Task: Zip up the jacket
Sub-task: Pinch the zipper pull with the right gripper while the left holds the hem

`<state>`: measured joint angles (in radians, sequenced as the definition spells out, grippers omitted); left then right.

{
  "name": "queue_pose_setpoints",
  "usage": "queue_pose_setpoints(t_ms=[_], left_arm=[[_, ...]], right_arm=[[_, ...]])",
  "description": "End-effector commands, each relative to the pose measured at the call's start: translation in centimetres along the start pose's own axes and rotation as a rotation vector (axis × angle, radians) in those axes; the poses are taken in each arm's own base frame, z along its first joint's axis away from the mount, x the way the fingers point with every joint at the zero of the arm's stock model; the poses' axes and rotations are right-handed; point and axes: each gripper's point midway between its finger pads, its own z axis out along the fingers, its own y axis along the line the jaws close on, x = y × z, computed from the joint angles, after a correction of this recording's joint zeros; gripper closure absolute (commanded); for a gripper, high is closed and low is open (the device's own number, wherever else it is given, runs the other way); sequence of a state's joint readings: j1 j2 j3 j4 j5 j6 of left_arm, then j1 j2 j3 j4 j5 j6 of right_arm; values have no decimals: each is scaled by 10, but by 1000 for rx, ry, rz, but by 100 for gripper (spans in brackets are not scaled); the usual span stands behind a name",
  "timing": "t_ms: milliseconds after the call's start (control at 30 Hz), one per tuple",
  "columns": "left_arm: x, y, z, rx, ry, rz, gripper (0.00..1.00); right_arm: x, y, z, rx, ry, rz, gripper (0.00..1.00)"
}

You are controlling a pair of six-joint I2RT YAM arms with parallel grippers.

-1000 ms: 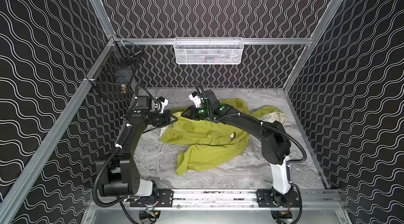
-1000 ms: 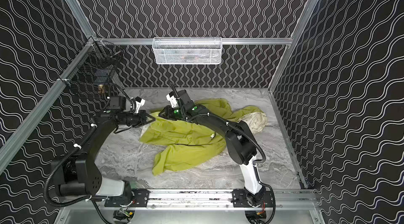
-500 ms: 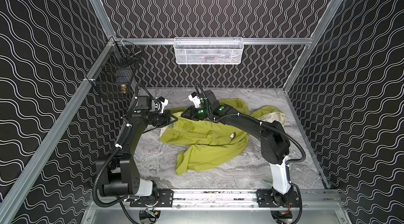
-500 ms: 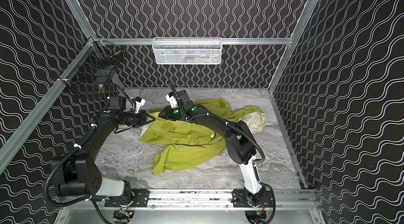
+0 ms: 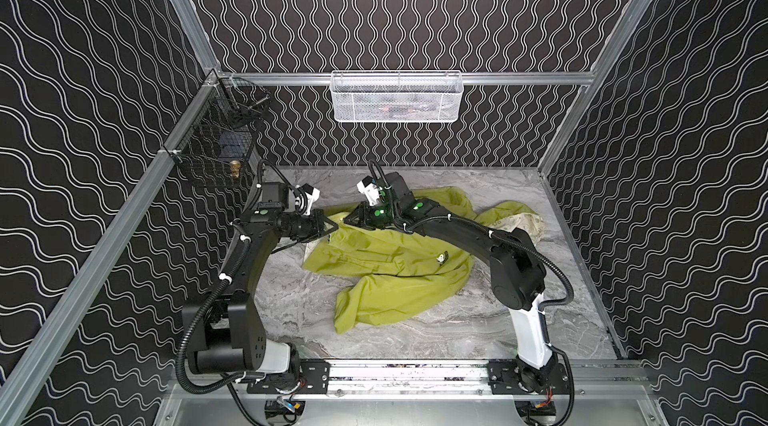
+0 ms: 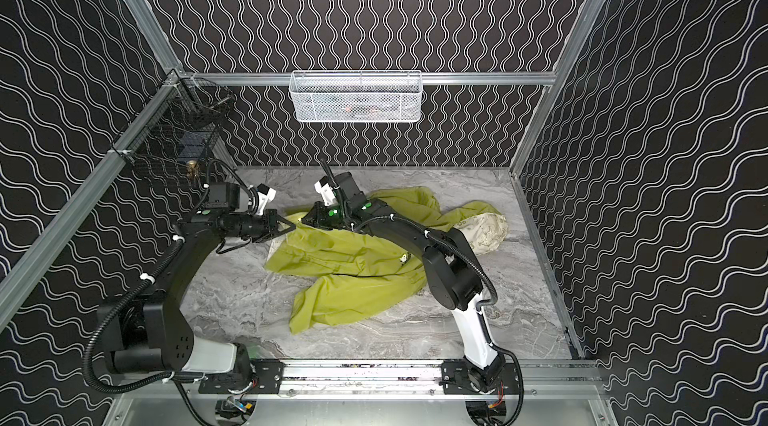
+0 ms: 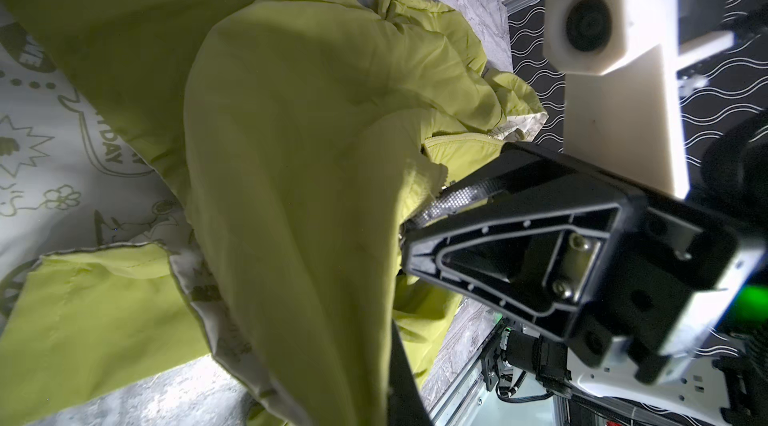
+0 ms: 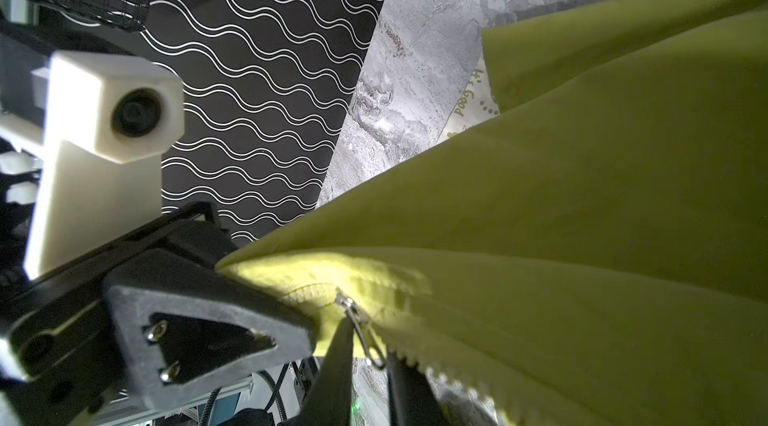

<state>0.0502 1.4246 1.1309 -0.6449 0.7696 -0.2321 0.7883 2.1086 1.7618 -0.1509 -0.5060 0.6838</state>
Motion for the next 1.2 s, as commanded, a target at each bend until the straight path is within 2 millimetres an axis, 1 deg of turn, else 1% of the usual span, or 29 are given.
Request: queue_pose_setpoints(t_ms=[0, 67, 133, 200, 267, 333, 433, 500, 733, 833, 900, 1100, 1167], left_arm=[[0, -5, -2, 22, -5, 29, 100], [-1, -5, -2, 19, -6, 30, 100], [-2, -4, -2, 18, -12, 24, 100], [-4, -5, -3, 20, -30, 18, 88], [-8, -8, -3, 46, -61, 4, 79], [-12, -12, -2, 79, -91, -11, 74], [-20, -17, -3, 114, -143, -19, 70], [-23, -19, -3, 132, -165, -21, 70], [-28, -24, -5, 157, -200, -13, 77], [-26, -21, -2, 159, -190, -25, 79], [-25, -18, 0, 156, -182, -33, 78], [-22, -11, 5, 140, -168, -53, 70], [-22, -11, 5, 141, -164, -55, 68]], right_arm=[[-7, 1, -3, 12, -24, 2, 91], [-8, 2, -5, 18, -32, -1, 98], [-9, 3, -7, 20, -33, -3, 100], [-8, 5, -8, 17, -32, -4, 100], [-8, 6, -10, 17, -32, -2, 100], [-8, 7, -11, 13, -35, -3, 100], [-7, 8, -12, 4, -31, 3, 100], [-7, 9, -12, -2, -28, 6, 100], [-6, 11, -13, -15, -25, 14, 100], [-7, 12, -15, -20, -30, 15, 100], [-6, 13, -16, -22, -32, 14, 100], [-6, 14, -20, -17, -39, 13, 100], [-7, 14, -22, -18, -43, 12, 100]])
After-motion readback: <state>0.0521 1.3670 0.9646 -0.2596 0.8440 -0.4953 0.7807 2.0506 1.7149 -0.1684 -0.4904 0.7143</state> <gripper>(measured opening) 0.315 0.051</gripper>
